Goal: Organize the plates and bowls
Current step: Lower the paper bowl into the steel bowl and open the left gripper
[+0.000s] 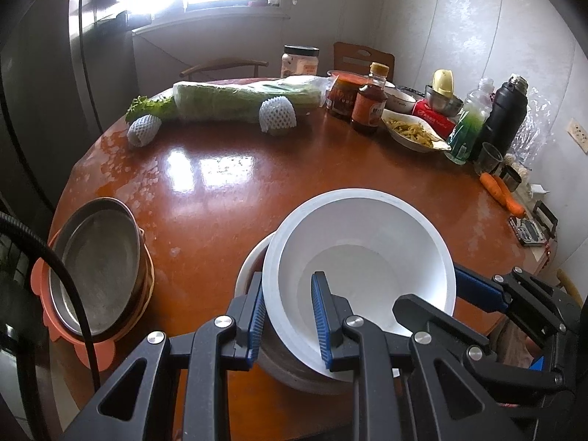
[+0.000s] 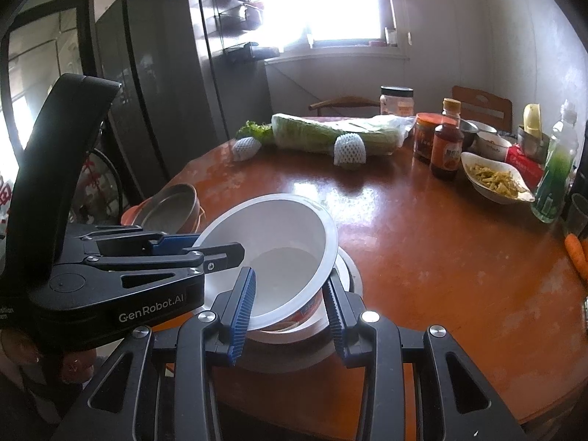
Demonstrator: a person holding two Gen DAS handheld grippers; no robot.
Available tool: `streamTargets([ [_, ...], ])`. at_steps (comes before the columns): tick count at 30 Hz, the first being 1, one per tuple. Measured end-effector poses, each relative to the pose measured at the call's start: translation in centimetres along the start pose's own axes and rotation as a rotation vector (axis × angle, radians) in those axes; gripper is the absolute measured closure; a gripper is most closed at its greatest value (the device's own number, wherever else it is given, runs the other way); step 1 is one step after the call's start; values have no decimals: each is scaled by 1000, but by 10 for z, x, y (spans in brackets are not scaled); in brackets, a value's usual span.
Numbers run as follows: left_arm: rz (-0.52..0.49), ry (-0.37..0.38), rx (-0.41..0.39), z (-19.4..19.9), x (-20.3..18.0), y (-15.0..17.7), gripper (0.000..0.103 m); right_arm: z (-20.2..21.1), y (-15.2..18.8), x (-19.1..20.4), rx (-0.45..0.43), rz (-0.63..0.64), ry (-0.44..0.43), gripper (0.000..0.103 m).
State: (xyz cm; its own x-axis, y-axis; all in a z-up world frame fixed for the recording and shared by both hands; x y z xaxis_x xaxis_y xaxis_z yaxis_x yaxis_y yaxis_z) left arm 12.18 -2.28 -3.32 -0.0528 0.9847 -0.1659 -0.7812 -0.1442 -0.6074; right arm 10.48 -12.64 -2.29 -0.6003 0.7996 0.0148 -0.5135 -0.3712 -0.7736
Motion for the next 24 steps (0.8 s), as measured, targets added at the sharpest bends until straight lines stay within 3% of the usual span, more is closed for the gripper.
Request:
streamTargets([
  [24, 9, -16, 22, -22, 5, 9, 79, -20, 15, -5, 37, -9, 1, 63],
])
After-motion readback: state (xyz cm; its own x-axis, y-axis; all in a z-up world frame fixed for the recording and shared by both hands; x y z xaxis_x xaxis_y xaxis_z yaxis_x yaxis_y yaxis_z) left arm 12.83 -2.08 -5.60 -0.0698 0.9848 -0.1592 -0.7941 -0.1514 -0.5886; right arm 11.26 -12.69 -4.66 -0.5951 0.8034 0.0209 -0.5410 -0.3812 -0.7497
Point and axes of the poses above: each gripper's, at about its wrist camera, not at the fingertips, and z roughly against the way its jaws point, x to its left, y to its underside, the point moved 6 cm from there along -z, roughly the way its jaws point, and after that the axes turned 7 degrees about z, right-handed, at the moved point
